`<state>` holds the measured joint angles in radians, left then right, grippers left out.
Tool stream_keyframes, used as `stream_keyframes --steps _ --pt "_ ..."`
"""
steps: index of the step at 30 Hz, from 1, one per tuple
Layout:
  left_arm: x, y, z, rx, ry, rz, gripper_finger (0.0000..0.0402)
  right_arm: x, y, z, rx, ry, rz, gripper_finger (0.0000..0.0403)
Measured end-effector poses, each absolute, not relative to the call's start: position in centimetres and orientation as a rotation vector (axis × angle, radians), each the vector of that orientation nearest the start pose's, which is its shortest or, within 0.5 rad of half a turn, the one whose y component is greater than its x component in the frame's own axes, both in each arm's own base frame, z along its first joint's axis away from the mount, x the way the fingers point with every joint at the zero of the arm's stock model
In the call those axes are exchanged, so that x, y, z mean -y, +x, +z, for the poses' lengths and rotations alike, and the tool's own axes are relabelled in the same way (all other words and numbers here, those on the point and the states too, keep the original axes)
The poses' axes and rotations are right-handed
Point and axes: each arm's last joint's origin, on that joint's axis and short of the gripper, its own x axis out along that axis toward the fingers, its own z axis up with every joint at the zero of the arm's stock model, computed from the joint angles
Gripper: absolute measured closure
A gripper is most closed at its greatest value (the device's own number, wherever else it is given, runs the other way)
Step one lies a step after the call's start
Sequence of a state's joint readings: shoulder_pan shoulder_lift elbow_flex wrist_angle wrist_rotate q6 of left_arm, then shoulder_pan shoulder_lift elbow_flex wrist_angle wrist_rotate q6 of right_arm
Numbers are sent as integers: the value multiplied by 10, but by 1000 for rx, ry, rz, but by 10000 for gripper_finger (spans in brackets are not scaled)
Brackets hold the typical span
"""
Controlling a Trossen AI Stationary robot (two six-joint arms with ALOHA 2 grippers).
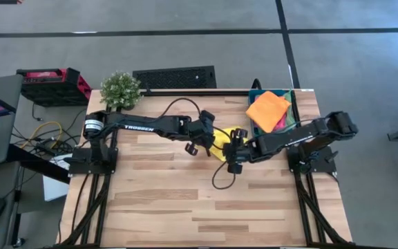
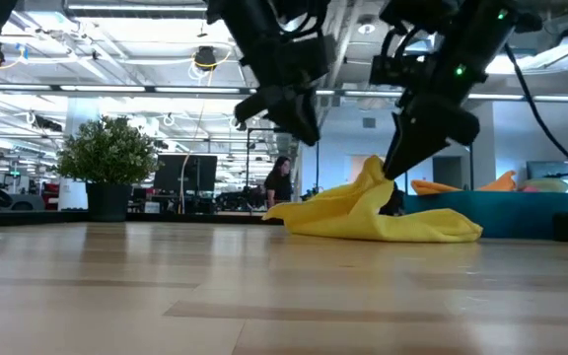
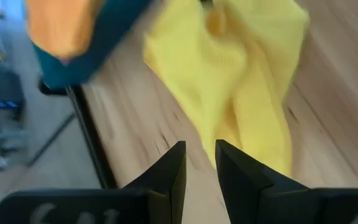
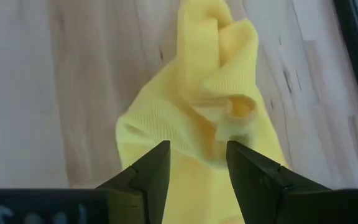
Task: Fold microfiber towels
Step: Fold the yellow microfiber towel on the table
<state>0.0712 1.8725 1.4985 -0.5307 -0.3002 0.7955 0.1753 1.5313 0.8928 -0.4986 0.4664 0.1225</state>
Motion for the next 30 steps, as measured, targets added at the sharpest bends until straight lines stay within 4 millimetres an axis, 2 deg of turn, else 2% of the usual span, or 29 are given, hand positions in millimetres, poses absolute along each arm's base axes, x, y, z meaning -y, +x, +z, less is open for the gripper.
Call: stream_keyframes --steps 6,10,21,26,30 --pt "-37 398 241 -1090 763 -32 321 -43 275 198 -996 -264 -330 221" --pt "-37 393 244 -1113 719 -19 321 -43 272 203 -972 -294 -378 221" --pt "-34 390 248 -1113 690 -15 321 -30 281 196 -984 -292 -360 221" --pt "-34 389 248 -1120 679 -12 321 -24 287 194 -986 -301 -290 221" --pt "-33 388 247 -1130 679 -18 321 -18 290 183 -1039 -299 -271 222"
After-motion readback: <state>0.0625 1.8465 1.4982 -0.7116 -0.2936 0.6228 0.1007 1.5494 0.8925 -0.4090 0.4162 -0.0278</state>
